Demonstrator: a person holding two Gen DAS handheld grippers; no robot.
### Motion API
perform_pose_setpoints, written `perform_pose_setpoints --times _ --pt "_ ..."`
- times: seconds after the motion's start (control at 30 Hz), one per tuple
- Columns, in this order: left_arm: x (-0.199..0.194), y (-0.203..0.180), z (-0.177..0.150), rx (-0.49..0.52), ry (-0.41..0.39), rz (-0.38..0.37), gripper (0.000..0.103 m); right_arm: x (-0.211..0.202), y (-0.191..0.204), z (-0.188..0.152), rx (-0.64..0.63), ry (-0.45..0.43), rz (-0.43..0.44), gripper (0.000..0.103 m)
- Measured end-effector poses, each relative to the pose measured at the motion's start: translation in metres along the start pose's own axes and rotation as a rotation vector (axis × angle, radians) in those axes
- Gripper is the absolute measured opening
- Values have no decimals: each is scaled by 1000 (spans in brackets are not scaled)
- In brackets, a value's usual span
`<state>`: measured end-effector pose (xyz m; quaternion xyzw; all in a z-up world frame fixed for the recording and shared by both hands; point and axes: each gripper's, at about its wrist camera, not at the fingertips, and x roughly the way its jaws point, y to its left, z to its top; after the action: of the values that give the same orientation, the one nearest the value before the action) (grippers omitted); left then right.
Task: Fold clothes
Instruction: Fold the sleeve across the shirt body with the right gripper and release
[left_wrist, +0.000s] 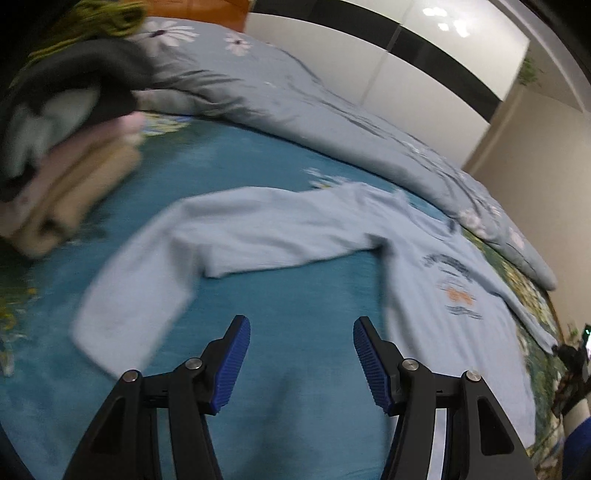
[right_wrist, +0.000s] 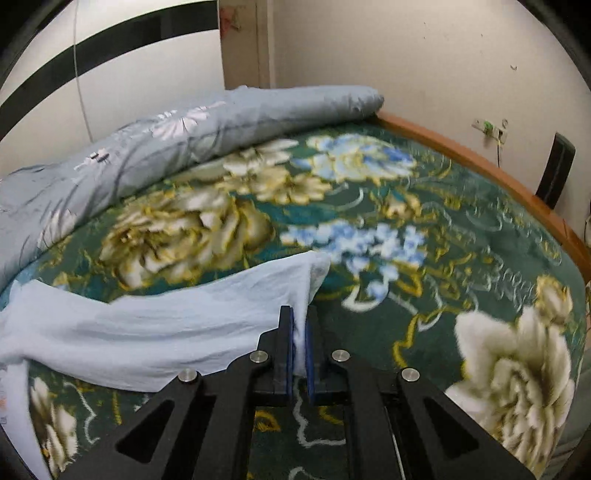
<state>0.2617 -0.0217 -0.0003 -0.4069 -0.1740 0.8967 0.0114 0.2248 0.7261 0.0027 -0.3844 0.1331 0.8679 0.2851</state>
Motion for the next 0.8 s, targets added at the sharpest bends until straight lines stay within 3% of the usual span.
perform_pose_setpoints --times 0.1,0.17,0.23,0.27,0.43,0.6,0.63,0.7,0.73,0.8 --pt "-8 30 2 -46 -15 54 62 -5 -1 -3 -6 -5 11 7" --pt "-12 47 2 -80 -20 85 62 -15 -1 -4 -13 -20 16 15" --pt "-16 65 -2 -122 -24 117 63 -31 -2 -4 -8 -66 19 44" --pt "-17 71 -4 -136 -25 128 63 -40 -3 -4 0 -89 32 49" --pt "-16 97 -13 -229 -19 169 63 -86 -2 -19 -8 -154 134 50" --pt "-11 103 -15 -271 -16 159 61 -111 11 -42 -51 -153 209 50" --pt "-10 101 -15 -266 -18 146 55 -113 13 -46 -53 -147 223 50" --pt "-6 96 -14 -253 -12 130 35 -117 19 -54 -53 -132 253 50" --pt "-4 93 -13 -241 -8 136 15 -118 22 -58 -59 -125 264 50" --pt "-3 88 -9 -203 -12 159 6 -120 30 -64 -78 -113 283 50"
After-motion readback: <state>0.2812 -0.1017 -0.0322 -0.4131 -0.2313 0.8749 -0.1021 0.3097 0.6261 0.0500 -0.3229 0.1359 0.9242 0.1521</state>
